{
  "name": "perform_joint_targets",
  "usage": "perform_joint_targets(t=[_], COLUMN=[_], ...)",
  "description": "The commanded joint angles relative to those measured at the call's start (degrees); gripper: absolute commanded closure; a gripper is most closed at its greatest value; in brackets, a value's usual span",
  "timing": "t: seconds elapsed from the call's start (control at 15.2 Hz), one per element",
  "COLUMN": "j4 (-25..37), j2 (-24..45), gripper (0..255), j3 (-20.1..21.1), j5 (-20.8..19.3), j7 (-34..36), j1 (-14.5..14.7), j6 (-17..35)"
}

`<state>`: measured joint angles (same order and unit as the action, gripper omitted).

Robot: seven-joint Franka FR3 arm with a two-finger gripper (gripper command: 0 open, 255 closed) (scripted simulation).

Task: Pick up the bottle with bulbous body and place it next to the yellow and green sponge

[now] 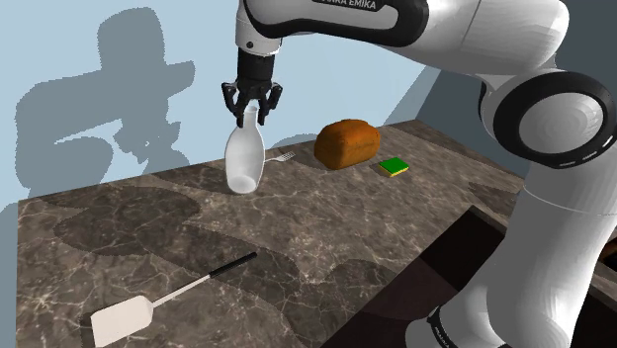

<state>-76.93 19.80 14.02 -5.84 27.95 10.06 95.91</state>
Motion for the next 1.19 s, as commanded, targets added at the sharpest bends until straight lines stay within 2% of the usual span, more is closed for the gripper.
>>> perform_joint_targets(t=[0.0, 0.53, 1.12], j4=[0.0, 7.5, 20.96], j2=[-0.01, 1.38, 5.45], gripper=[255, 255, 255], j3=[0.0, 0.06, 0.03], j5=[0.0, -0.3, -1.3], j7=[0.0, -0.1, -0.2], j1=[0.0, 0.59, 2.06], j6=[0.0, -6.12, -15.54])
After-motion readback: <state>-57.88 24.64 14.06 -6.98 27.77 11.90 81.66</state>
